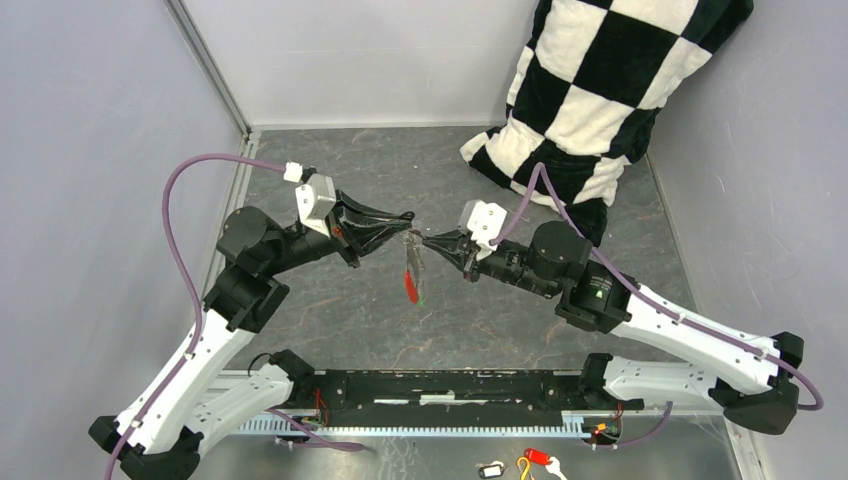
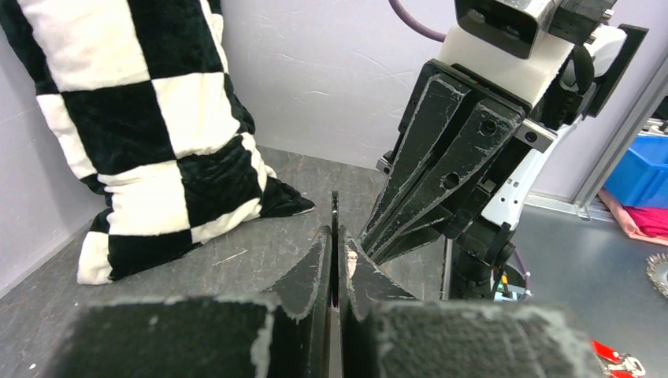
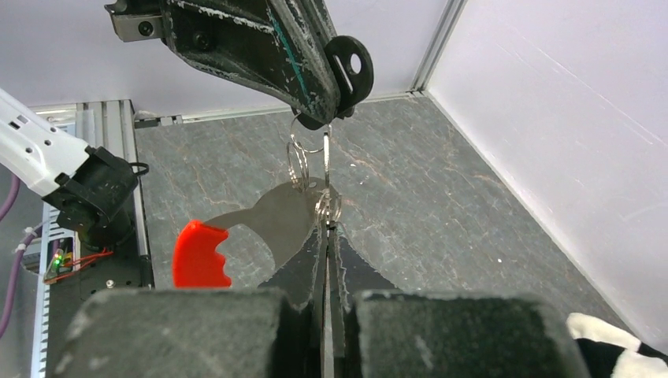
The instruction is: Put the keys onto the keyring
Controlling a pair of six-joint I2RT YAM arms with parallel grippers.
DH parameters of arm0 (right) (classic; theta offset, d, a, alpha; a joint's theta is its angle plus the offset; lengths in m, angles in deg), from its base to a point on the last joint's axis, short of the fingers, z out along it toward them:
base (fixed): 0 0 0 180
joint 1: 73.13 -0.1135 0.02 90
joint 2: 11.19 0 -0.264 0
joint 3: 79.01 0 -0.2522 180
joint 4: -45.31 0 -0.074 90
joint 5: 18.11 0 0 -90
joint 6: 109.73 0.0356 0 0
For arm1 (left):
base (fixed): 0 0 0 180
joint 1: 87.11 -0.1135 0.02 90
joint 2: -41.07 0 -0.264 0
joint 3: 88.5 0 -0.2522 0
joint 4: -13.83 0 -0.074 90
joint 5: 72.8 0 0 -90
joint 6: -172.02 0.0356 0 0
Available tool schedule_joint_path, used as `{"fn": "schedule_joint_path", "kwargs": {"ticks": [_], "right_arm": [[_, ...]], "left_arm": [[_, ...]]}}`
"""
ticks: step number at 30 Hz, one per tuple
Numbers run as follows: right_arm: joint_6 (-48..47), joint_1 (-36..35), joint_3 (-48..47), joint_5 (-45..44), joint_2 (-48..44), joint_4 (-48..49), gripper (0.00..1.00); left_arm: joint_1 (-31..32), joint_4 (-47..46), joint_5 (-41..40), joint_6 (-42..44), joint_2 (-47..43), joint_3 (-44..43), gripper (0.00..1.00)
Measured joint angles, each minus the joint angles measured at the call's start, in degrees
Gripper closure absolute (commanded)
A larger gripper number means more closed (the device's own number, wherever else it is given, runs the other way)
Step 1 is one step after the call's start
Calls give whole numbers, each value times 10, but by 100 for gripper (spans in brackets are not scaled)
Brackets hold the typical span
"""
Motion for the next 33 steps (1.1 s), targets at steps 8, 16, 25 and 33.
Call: {"fn": "schedule_joint_path", "kwargs": {"ticks": [8, 16, 25, 33], "right_arm": [[-42, -1, -40, 4, 8, -73, 99], [-90, -3, -118, 26, 45, -176, 99], [-123, -9, -178, 33, 90, -265, 99], [-139, -12, -203, 34, 94, -299, 99]], "left_arm": [[0, 1, 43, 3, 2, 0, 78], [0, 33, 84, 63, 5, 0, 77], [3, 100, 90, 171, 5, 0, 76], [6, 148, 89, 272, 5, 1, 74]]}}
